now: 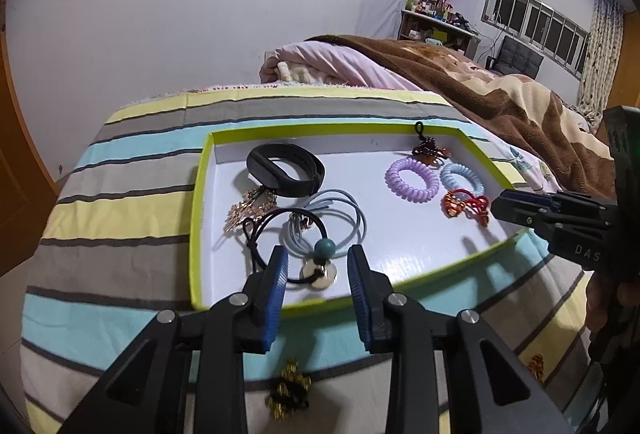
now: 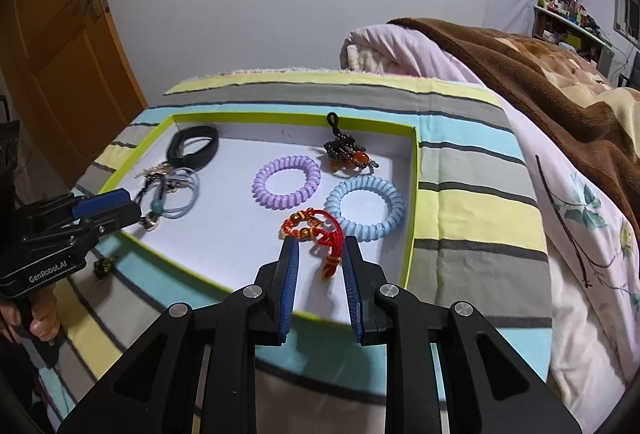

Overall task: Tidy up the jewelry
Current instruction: 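Withdraw both tools toward the small gold charm and red beaded bracelet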

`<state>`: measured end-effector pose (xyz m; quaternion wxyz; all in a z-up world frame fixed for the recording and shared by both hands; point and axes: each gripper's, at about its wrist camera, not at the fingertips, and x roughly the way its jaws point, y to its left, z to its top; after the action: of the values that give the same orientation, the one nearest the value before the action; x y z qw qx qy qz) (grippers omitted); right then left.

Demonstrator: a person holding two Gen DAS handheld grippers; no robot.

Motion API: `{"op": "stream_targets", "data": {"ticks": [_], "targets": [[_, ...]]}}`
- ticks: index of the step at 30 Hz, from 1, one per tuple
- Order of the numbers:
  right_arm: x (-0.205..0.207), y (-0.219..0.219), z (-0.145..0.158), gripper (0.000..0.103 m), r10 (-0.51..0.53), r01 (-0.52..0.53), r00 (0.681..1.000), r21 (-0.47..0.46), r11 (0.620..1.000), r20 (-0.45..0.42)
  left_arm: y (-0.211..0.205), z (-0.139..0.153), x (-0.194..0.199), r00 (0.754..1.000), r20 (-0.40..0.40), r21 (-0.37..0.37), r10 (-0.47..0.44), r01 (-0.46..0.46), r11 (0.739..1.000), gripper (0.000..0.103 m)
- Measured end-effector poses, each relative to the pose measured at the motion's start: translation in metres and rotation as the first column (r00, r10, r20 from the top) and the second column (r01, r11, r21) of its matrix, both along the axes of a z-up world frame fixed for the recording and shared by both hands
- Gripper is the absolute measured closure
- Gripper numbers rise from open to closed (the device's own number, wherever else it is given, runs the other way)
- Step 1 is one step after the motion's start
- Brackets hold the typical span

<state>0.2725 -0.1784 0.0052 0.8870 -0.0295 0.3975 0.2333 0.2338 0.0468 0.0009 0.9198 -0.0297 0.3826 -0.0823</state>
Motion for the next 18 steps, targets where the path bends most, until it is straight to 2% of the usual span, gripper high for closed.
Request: {"op": "stream_targets", "data": {"ticks": [10, 18], "targets": [[-0.062, -0.005, 0.02, 0.08, 0.037, -0.039, 0.998, 0.039, 0.999, 0.052, 0.012, 0.02, -0.057, 0.997, 0.068, -0.029, 0.041, -0.039, 0.999, 0.071], [-0.11, -0.01, 0.017, 0.08, 0.044, -0.047, 0.997, 0.052, 0.998, 0.056, 0.018, 0.013, -0.101, 0.994, 0.062, -0.032, 0.089, -0.087, 0.996, 0.071]]}}
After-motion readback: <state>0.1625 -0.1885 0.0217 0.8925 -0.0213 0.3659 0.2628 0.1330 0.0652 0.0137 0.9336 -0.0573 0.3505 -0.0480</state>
